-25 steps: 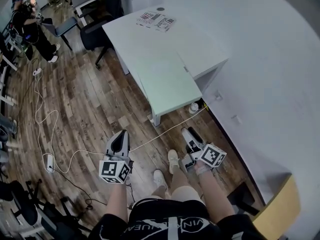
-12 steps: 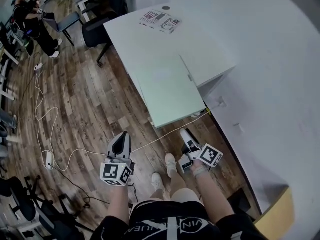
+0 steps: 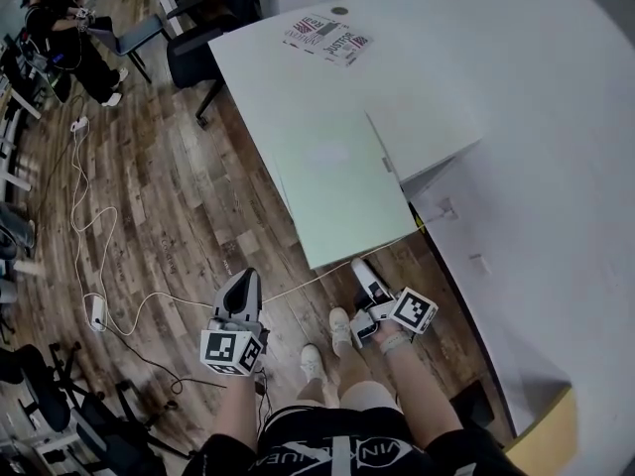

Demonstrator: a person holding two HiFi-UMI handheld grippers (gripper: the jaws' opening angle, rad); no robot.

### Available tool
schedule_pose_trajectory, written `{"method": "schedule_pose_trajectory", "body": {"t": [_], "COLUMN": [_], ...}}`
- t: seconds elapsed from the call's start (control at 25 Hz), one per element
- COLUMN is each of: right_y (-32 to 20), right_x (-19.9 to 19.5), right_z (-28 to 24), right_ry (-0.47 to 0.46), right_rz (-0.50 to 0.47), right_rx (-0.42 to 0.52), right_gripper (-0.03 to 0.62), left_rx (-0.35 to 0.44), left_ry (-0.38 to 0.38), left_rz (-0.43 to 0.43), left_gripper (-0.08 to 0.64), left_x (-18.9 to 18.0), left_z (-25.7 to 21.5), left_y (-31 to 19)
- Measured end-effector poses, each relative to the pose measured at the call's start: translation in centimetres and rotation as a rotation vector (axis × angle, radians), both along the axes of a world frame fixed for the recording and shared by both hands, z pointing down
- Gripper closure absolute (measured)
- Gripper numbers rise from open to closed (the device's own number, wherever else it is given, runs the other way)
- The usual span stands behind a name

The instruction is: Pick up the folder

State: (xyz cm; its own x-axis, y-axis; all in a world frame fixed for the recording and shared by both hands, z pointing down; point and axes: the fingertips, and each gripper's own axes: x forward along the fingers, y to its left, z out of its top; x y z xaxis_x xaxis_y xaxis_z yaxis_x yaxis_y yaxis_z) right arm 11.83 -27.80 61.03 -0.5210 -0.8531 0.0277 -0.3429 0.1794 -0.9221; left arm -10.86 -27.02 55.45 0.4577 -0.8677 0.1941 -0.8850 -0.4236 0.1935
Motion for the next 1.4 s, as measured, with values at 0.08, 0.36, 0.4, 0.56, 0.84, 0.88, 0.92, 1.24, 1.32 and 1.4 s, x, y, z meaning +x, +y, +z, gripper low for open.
{"method": "schedule_pose_trajectory", "body": {"t": [0.08, 0.36, 0.4, 0.56, 0.84, 0.88, 0.92, 1.24, 1.32, 1.4], "right_y": [-0.2, -1.7, -2.0, -3.0, -5.0, -5.3, -5.5, -6.5, -6.4, -6.5], "right_x": [0.1, 0.2, 0.2, -0.1, -0.3, -0.4, -0.4, -0.1, 0.1, 0.1], "right_z": [0.9, 1.8, 1.9, 1.9, 1.6, 1.5, 1.5, 2.4, 2.9, 3.1], "right_ry": [-0.029, -0.077, -0.084, -0.119, -0.166, -0.172, -0.179, -0.252, -0.282, -0.289], "right_rz": [0.003, 0.006, 0.009, 0.014, 0.026, 0.028, 0.032, 0.095, 0.107, 0.101], "right_rx": [-0.025, -0.055, -0.056, -0.06, -0.041, -0.044, -0.046, -0.069, -0.097, -0.115], "right_gripper": [0.216, 0.209, 0.209, 0.209, 0.209, 0.209, 0.209, 0.212, 0.238, 0.283], "left_rx": [-0.006, -0.021, -0.023, -0.028, -0.032, -0.033, -0.033, -0.051, -0.054, -0.055], "left_ry": [-0.001, 0.001, 0.001, 0.001, -0.003, -0.003, -0.003, 0.003, 0.004, 0.005], "left_rz": [-0.006, -0.024, -0.026, -0.033, -0.059, -0.062, -0.065, -0.086, -0.09, -0.093], "left_gripper": [0.546, 0.545, 0.545, 0.545, 0.545, 0.545, 0.545, 0.545, 0.545, 0.545], "left_x": [0.0, -0.2, -0.1, -0.1, -0.7, -0.8, -0.9, -1.6, -1.8, -2.0], "left_z": [0.3, 1.2, 1.3, 1.6, 2.2, 2.2, 2.2, 3.1, 3.3, 3.4], "left_y": [-0.3, -1.4, -1.5, -2.0, -3.1, -3.2, -3.3, -3.4, -3.5, -3.5]}}
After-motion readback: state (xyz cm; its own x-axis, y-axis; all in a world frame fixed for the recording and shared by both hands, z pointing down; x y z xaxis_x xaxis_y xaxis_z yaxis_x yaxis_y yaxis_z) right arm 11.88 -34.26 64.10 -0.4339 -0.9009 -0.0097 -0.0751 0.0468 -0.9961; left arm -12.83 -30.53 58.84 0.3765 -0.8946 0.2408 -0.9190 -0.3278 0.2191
